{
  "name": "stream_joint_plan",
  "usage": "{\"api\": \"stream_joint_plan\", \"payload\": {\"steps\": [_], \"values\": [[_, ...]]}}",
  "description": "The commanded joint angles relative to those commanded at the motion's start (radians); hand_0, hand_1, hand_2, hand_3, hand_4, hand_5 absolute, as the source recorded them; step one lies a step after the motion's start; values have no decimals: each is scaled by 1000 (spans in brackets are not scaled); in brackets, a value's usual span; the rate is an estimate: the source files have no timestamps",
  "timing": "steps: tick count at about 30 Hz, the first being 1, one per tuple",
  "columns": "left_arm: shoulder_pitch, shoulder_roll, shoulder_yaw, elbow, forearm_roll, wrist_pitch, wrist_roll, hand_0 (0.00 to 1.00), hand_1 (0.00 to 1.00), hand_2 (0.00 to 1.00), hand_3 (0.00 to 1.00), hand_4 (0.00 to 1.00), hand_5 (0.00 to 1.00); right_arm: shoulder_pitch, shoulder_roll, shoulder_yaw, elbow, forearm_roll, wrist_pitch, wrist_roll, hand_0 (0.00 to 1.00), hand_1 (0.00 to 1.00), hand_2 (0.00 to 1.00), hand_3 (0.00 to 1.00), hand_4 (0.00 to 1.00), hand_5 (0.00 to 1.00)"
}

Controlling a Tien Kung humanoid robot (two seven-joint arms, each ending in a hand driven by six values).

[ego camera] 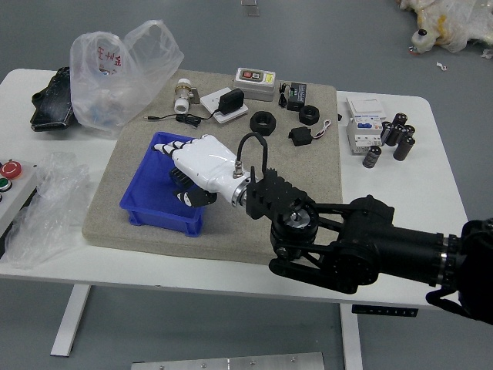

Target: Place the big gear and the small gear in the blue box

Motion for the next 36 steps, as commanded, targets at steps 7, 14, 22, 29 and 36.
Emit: {"api": "stream_joint_plan", "payload": {"steps": [7,14,22,29,36], "values": [[2,-3,3,1,-5,1,-2,599,420,483,642,667,202,-57,-68,122,12,-26,-15,-38,391,587,946,998,987,417],[1,-4,8,2,-14,3,-5,598,419,482,641,666,202,-141,-152,237,-8,0,-8,-72,360,510,830,998,977,405],[-3,1,5,1,-9,2,-2,598,419,482,641,666,201,-184,-161,203,-65,50,-23,-63,336,452,737,872,930,367],[-4,2,-1,1,-1,1,-1,598,419,482,641,665,201,-165,-122,98,-175,144,-40,-39,294,392,606,789,848,267],[4,-2,-1,0,-1,1,2,599,420,482,641,665,200,-149,-97,69,-242,198,-63,-16,266,335,471,646,418,145]]}}
